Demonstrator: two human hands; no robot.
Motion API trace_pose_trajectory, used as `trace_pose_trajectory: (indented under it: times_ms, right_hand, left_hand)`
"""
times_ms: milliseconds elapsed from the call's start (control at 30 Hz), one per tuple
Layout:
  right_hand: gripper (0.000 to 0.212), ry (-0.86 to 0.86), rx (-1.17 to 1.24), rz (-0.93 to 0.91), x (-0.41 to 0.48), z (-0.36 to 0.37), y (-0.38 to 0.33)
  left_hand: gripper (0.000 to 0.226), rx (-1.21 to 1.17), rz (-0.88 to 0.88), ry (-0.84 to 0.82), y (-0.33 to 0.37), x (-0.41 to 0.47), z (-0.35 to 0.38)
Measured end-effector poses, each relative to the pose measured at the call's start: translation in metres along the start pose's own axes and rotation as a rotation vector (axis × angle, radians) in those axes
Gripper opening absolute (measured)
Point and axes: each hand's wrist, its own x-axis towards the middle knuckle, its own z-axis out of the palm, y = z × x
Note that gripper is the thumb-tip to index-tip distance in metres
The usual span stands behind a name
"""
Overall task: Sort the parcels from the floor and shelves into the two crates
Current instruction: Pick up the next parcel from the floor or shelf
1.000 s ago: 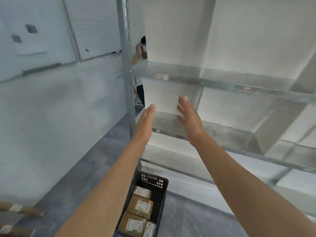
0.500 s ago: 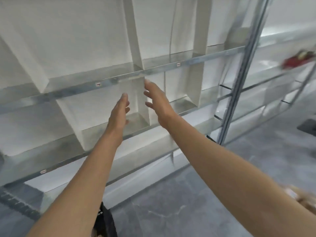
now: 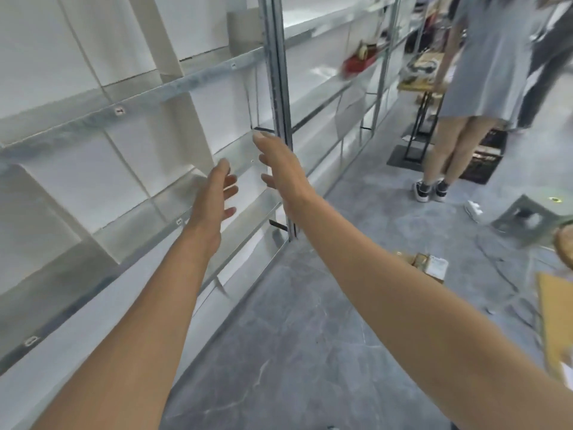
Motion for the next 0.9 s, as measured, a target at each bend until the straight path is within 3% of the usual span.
trace_pose_trajectory:
  times_ms: [200, 433, 900]
  right_hand:
    - [0.057, 0.145, 0.009, 0.08, 0.019, -0.104, 0.029]
    - [0.065, 0.316, 0.052, 0.23, 0.035, -0.187, 0.083]
    - [0.073, 0.674, 0.097, 0.618, 0.121, -0.315, 0.211]
  left_hand:
    - [0.04, 0.044, -0.045, -0.215, -0.017, 0.036, 0.113]
    - [0.057, 0.085, -0.171, -0.439, -0.06, 0.076, 0.214]
    - [0.063, 0.247, -0.452, -0.73, -0.154, 0.215, 0.355]
